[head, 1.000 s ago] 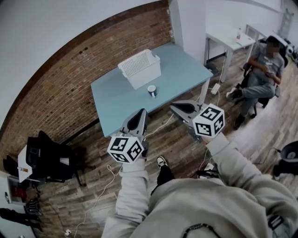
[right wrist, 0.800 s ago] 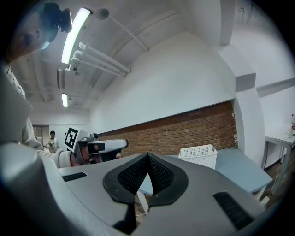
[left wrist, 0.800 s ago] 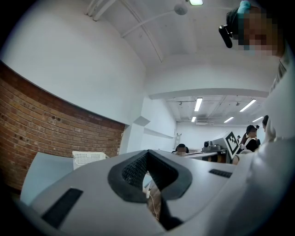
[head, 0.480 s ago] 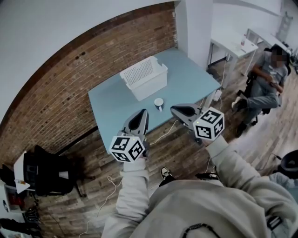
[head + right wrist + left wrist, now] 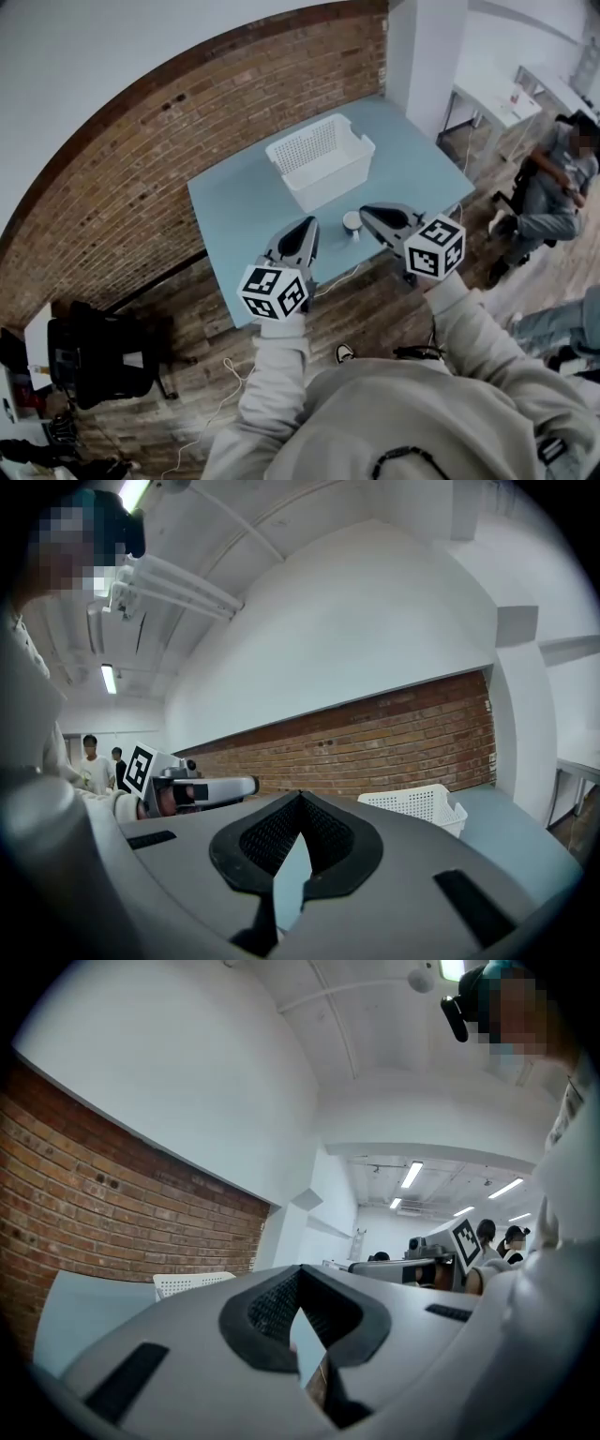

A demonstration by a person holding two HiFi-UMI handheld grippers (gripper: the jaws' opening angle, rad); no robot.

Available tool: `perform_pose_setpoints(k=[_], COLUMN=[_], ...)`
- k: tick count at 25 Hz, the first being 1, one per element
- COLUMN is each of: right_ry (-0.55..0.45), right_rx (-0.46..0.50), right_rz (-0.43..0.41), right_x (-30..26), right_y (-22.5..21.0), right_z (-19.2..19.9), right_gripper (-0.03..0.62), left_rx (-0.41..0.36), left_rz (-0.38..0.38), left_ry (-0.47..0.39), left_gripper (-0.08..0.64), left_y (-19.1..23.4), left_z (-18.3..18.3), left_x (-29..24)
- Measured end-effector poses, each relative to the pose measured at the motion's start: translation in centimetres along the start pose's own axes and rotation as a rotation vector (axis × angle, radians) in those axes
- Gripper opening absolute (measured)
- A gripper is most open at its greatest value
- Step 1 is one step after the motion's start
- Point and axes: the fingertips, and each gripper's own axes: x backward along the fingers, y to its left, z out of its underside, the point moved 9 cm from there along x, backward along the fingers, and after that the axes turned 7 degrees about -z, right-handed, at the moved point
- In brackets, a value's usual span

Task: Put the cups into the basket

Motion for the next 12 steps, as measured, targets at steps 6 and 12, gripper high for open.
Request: perform_pose_setpoints(k=[6,12], right_ry=[0.021,0.008], right_rx=[-0.006,-0.007], right_rz=[0.026,0.055], right_x=[-2.7,-4.0], right_y=[-1.5,-3.7], right_z=[0.2,-0.1], right_gripper=[0.009,0.009], left_rx=[0.034,0.025], left_rz=[0.002,-0.046], left_ry=[0.018,0.027], left_gripper=[-0.005,-0.005], left_y=[3.7,6.7], left_z=[1.0,1.0], left_x=[-1.4,-3.0])
